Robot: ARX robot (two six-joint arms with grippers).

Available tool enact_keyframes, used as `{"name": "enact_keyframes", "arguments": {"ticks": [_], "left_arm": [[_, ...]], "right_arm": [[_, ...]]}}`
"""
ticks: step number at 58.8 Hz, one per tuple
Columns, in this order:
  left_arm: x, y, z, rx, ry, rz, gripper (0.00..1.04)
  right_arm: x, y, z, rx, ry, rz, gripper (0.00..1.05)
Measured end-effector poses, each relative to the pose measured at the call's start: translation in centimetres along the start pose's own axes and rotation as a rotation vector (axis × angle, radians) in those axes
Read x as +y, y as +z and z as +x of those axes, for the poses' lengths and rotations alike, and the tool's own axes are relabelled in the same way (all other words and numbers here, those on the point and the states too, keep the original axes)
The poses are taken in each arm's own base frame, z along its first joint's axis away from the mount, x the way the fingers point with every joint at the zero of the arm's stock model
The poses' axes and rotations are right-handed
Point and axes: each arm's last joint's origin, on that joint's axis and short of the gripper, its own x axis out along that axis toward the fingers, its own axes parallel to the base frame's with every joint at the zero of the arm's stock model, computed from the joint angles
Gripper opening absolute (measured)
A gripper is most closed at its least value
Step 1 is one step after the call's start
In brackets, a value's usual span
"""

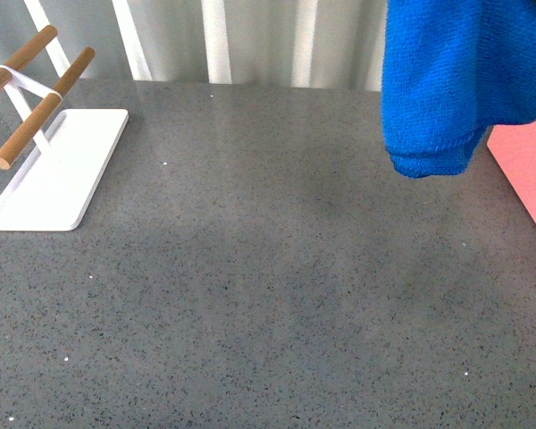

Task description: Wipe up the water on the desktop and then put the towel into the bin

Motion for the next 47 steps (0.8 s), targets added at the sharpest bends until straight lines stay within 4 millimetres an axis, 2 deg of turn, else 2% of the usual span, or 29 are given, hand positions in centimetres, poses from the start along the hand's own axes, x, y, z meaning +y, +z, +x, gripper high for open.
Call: {"name": "enact_keyframes", "arguments": {"ticks": [7, 10, 13, 17, 22, 25, 30, 36, 47], "left_arm": [[3.3, 1.8, -1.3, -0.024, 0.067, 0.005, 0.86], [6.2, 2.7, -3.4, -0.016, 0.128, 0.014, 0.99], [7.7, 3.0, -4.8, -0.006, 0.156, 0.025, 0.99], [10.1, 2.8, -7.7, 0.031, 0.206, 0.041, 0.98], [12.3, 1.9, -12.3, 0.075, 0.232, 0.075, 0.98], [12.8, 1.3, -14.5, 0.087, 0.233, 0.096, 0.98], [13.5, 0.1, -19.8, 0.090, 0.215, 0.146, 0.98], [13.8, -0.1, -25.1, 0.035, 0.229, 0.175, 0.98], [15.7, -1.2, -29.9, 0.002, 0.344, 0.181, 0.98]], "right_arm": [[-0.8, -0.2, -0.6, 0.031, -0.058, 0.012, 0.03], [-1.6, -0.4, -0.9, 0.070, -0.121, 0.024, 0.03], [-2.1, -0.5, -1.1, 0.100, -0.160, 0.031, 0.03], [-2.7, -0.6, -1.2, 0.138, -0.208, 0.039, 0.03], [-3.3, -0.8, -1.3, 0.187, -0.274, 0.053, 0.03], [-3.5, -0.9, -1.3, 0.202, -0.291, 0.060, 0.03], [-4.0, -1.6, -1.1, 0.254, -0.331, 0.083, 0.03], [-4.3, -2.4, -0.7, 0.300, -0.348, 0.090, 0.03], [-3.7, -2.2, 0.6, 0.310, -0.311, 0.078, 0.03]]}}
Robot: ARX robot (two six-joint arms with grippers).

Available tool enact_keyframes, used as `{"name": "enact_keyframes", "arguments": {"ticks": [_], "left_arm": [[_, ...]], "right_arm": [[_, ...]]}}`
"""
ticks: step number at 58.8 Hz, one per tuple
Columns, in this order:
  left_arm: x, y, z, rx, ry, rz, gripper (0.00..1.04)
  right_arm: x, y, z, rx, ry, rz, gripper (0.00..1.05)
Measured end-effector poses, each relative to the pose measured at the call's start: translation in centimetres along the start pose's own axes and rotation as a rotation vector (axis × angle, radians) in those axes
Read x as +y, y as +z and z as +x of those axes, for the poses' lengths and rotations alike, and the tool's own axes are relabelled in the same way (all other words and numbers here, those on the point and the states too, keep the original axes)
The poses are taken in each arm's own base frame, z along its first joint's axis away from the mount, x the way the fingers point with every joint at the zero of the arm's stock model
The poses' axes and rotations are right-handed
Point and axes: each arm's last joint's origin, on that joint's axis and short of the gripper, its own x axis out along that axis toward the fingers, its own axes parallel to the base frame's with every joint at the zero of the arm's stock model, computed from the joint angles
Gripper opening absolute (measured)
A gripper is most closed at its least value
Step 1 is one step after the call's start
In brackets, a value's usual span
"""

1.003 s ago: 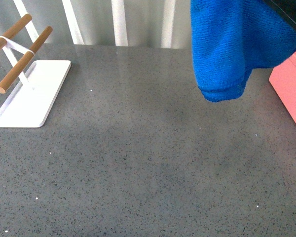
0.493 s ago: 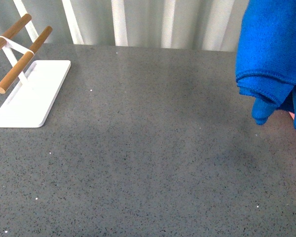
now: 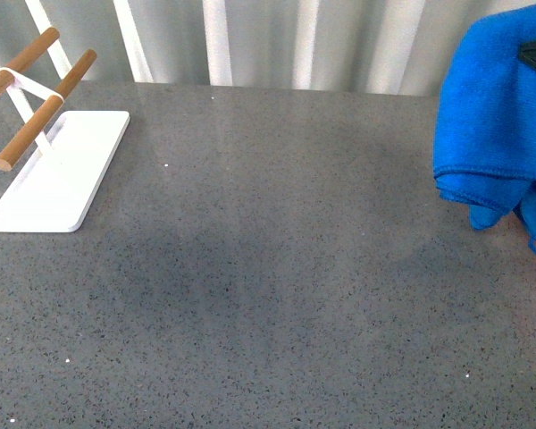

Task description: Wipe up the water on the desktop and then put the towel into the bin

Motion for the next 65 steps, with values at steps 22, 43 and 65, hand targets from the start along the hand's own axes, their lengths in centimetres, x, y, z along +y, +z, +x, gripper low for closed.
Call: {"name": "enact_keyframes", "arguments": {"ticks": [22, 43, 65], "left_arm": [[-5.2, -8.2, 2.0, -0.439, 0.243, 0.333, 0.27], [-7.3, -12.1, 2.9, -0.439, 0.233, 0.317, 0.04], [-8.8, -14.7, 3.3, -0.437, 0.239, 0.312, 0.03]], "right_arm": [[0.8, 0.0, 0.3, 0.003, 0.016, -0.012, 0.03], [1.0, -0.5, 0.1, 0.007, 0.023, -0.008, 0.03], [2.6, -1.3, 0.3, 0.038, 0.053, -0.024, 0.03]]}}
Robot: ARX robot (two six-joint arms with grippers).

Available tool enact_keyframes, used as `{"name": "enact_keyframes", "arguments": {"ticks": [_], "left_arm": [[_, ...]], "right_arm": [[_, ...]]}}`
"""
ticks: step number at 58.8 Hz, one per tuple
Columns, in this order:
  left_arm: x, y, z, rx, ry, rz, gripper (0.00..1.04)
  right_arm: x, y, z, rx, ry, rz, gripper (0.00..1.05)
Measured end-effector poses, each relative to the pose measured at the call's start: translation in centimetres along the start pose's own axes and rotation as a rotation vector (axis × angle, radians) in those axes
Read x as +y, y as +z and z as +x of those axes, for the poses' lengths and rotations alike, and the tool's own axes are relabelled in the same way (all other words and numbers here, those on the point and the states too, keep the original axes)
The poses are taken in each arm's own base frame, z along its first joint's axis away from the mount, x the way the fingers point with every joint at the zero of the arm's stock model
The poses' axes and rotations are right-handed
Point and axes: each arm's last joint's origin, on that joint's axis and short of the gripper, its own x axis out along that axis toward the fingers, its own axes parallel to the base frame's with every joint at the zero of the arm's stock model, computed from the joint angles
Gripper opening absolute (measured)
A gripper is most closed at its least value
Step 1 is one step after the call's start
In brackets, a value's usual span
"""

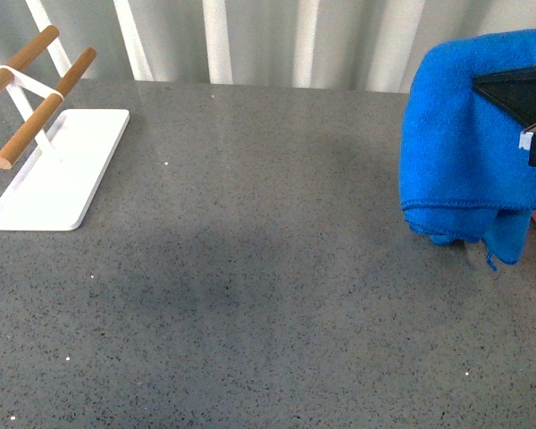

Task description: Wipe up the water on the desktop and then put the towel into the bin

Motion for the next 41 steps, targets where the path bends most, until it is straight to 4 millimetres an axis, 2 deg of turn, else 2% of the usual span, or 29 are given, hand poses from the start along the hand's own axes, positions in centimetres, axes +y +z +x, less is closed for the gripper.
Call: {"name": "enact_keyframes", "arguments": {"ticks": [11, 19, 41], "left_arm": [[-0.2, -0.7, -0.4, -0.013, -0.017, 0.000, 0.03], [-0.2, -0.9, -1.5, -0.010, -0.014, 0.000, 0.03], [-0.2, -0.8, -1.6, -0.021, -0.014, 0.000, 0.03]], "right_arm": [[0.6, 0.1, 0.3, 0.001, 0.008, -0.007, 0.03], [0.8, 0.0, 0.3, 0.005, 0.011, -0.007, 0.03], [0.7, 0.0, 0.0, -0.001, 0.001, -0.005, 0.03]]}}
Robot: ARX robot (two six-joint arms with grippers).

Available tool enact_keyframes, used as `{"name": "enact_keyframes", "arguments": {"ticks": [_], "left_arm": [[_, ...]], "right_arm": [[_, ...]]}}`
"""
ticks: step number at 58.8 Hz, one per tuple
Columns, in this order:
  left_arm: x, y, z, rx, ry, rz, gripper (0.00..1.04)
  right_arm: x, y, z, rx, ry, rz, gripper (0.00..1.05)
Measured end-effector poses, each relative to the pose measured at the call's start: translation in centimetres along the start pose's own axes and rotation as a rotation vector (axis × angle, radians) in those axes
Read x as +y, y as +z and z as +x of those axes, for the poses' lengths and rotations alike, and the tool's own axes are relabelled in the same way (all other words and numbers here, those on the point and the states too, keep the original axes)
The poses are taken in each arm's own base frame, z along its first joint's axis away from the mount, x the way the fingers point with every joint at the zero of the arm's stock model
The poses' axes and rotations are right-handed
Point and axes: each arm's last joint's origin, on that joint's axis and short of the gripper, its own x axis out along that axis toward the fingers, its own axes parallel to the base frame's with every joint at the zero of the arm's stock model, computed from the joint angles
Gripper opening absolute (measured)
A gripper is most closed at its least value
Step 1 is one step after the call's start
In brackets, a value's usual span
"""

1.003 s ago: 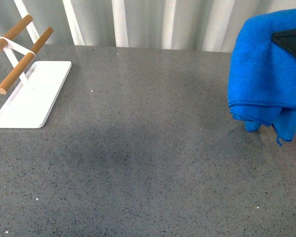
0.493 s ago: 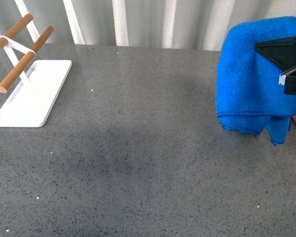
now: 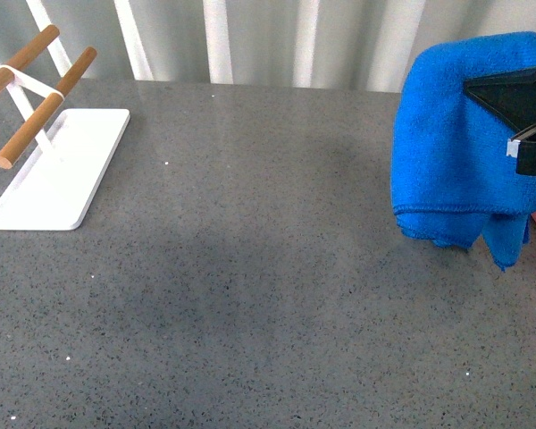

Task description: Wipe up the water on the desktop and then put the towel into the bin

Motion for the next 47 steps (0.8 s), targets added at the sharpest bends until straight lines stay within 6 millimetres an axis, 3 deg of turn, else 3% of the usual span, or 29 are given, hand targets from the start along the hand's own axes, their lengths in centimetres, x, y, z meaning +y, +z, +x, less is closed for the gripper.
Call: {"name": "enact_keyframes", "arguments": {"ticks": [19, 33, 47], "left_arm": [[0.0, 0.0, 0.0, 0.000, 0.000, 0.000, 0.04], [0.0, 0.0, 0.0, 0.000, 0.000, 0.000, 0.42], [0.0, 0.0, 0.0, 0.000, 0.000, 0.000, 0.83]], "right_arm": [[-0.3, -0.1, 0.0, 0.019, -0.016, 0.008, 0.03], [-1.2, 0.4, 1.9, 0.099, -0.057, 0.055, 0.03], [-1.5, -2.8, 6.1, 0.301, -0.051, 0.205, 0.03]]}}
